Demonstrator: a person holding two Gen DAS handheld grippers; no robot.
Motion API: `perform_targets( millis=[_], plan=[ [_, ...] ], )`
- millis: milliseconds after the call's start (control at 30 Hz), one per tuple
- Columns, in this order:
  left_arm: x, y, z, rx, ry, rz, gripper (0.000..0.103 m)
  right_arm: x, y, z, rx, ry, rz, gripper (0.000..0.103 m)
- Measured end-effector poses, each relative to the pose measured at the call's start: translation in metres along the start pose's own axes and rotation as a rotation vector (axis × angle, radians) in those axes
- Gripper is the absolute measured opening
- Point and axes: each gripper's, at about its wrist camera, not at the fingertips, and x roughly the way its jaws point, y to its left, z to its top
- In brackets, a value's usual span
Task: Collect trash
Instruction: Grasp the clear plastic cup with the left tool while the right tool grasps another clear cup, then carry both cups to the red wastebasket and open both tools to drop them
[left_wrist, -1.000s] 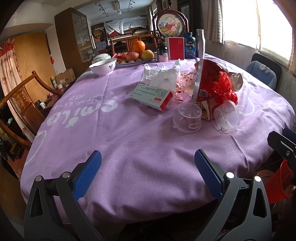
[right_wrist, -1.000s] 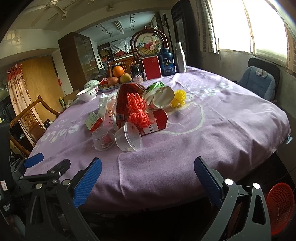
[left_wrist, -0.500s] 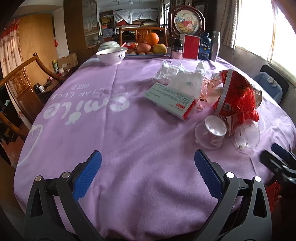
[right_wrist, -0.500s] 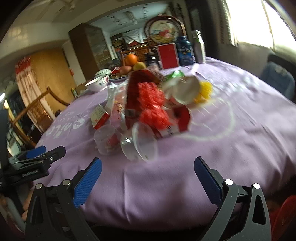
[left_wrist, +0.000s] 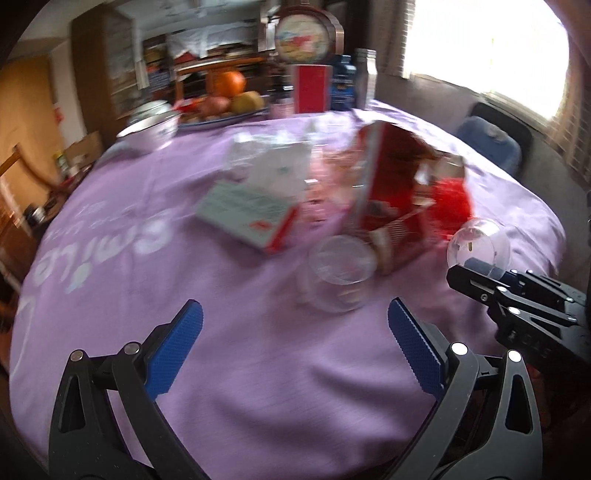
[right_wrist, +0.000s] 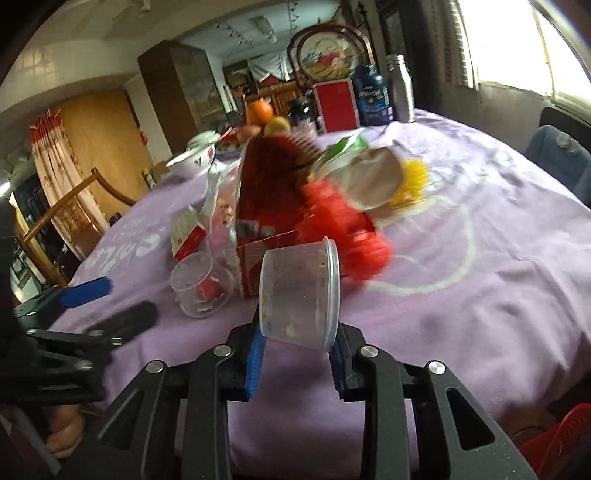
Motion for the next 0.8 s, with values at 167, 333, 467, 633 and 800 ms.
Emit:
perform_targets(
  millis=[167, 333, 467, 633, 800],
  plan=[
    [0.035, -0.017, 0.012, 0.004, 0.090, -0.041, 0.096, -0.020, -0.021, -0.003, 0.040, -0.044, -0.038, 0.030],
    [0.058, -0.002, 0.024, -0.111, 0.149, -0.073, 0.066, -0.023, -0.039, -0.005, 0.073, -0.051, -0.048, 0.031],
    [0.056, -0.002, 0.028, -0.111, 0.130, -0.071, 0.054, -0.019, -0.046, -0.007, 0.101, -0.040, -0.023, 0.031],
    [0.030, 0.004, 0.034, -0.104, 0.043, -0.080, 0.054, -0.037, -0.053, -0.006, 0.123, -0.098, -0.015, 0.030],
    [0.002, -0.001, 0.050, -0.075, -0.024, -0.117, 0.054, -0.052, -0.066, -0.005, 0.156, -0.136, -0.036, 0.030]
  ],
)
